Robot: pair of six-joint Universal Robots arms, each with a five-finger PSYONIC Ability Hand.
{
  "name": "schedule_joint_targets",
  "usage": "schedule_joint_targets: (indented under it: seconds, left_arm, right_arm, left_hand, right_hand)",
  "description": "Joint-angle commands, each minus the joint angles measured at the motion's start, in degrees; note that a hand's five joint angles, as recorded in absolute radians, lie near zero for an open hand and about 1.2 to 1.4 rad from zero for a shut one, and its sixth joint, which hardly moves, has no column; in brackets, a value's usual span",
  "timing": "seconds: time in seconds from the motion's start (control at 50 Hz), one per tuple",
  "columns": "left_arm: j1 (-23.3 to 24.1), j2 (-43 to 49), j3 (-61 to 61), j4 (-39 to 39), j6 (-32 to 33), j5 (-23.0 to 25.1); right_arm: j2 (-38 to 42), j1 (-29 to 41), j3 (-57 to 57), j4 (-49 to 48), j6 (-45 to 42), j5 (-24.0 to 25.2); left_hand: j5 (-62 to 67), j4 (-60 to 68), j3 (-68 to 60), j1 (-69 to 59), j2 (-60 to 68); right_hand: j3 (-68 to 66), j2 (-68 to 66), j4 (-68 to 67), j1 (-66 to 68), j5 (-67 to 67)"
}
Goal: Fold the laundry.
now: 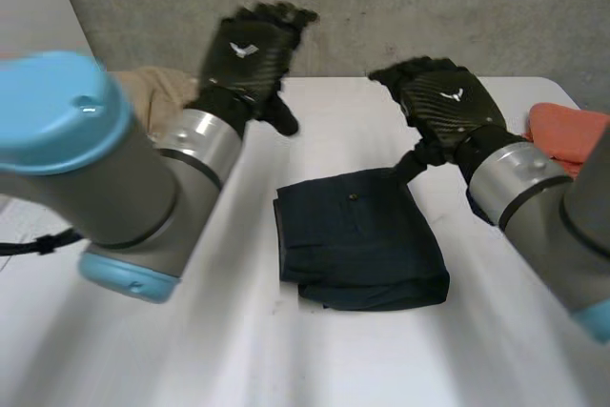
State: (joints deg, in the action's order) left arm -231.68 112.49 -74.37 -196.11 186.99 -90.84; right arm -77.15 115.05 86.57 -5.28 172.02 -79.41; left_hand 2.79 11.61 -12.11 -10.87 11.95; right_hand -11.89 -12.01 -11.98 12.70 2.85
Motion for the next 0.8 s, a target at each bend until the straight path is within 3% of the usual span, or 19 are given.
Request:
schedule_joint_targets:
  seconds: [0.02,0.1,0.3,0.44,0.58,0.7,0.78,0.8]
  left_arm:
    - [4.4,11.5,10.5,12.2,-0.3,-0.8]
    - [5.1,19.0,16.0,20.7,-0.4,-4.2]
    - [5.6,25.7,17.4,28.9,0.2,-8.9]
    - [5.9,24.0,17.8,34.7,0.0,-8.3]
    - [4.9,13.0,18.5,30.1,-0.1,-7.6]
    - [2.9,7.5,18.0,22.5,0.1,-1.8]
    - [1.1,4.8,19.1,21.6,0.4,8.0]
    - [0.5,3.9,20.0,22.2,0.3,13.3]
  right_arm:
    - [11.6,-1.1,-10.6,12.5,-3.9,-0.3]
    - [17.5,-1.5,-13.3,15.7,-4.1,0.5]
    - [26.4,-2.9,-12.8,16.2,-10.2,-1.4]
    - [24.3,-2.7,-11.4,13.0,-12.5,-5.1]
    - [11.1,-1.4,-1.8,2.4,-15.2,-5.3]
    - [3.1,2.3,13.0,-9.1,-21.8,-5.5]
    - [2.4,5.1,20.4,-11.2,-24.1,-5.8]
    - [2.5,5.5,21.8,-11.5,-24.1,-5.7]
  left_hand:
    - [-2.1,-0.9,1.4,0.1,-1.2]
    - [-2.1,-0.9,1.4,0.1,-1.2]
    - [1.1,2.3,-1.8,-3.0,2.0]
    - [0.3,1.5,-1.0,-2.2,1.1]
    - [-2.1,-0.9,1.4,0.1,-1.2]
    - [-2.1,-0.9,1.4,0.2,-1.2]
    - [-1.4,-0.2,0.7,-0.5,-0.6]
    - [-1.2,-0.1,0.5,-0.7,-0.4]
  right_hand:
    - [1.9,2.0,2.0,-2.7,-2.9]
    - [1.9,2.0,2.0,-2.7,-2.9]
    - [1.9,2.0,2.0,-2.7,-2.9]
    - [1.9,2.0,2.0,-2.7,-2.9]
    - [1.9,2.0,2.0,-2.7,-2.9]
    - [1.9,2.0,2.0,-2.7,-2.9]
    - [1.9,2.0,2.0,-2.7,-2.9]
    - [1.9,2.0,2.0,-2.7,-2.9]
